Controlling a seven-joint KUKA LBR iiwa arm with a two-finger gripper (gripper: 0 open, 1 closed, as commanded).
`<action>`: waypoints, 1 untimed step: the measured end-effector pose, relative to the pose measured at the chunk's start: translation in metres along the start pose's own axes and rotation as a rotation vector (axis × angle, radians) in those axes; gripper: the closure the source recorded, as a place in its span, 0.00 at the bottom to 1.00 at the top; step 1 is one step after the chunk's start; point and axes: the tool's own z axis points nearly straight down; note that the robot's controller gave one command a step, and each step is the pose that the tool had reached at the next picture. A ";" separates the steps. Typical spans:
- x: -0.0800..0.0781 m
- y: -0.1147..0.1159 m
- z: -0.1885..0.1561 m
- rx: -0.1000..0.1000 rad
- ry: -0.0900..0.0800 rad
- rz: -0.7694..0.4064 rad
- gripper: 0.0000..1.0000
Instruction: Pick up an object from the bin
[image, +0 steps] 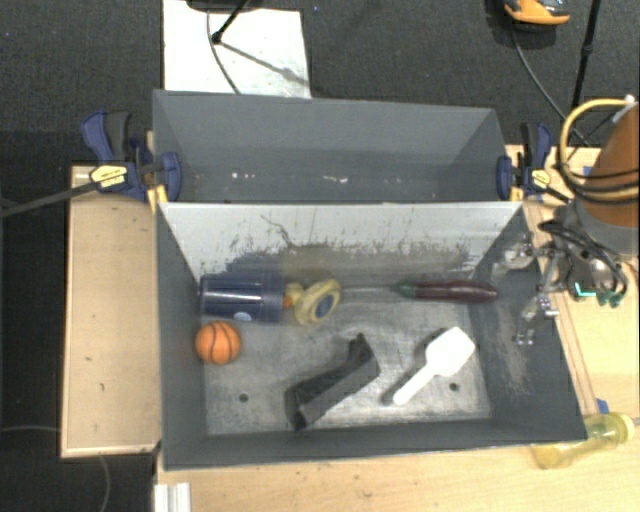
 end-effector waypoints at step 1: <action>-0.002 0.001 -0.004 0.002 -0.007 -0.004 0.00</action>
Offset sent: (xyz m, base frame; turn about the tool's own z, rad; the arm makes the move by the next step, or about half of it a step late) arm 0.0249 0.0311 -0.1135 0.0272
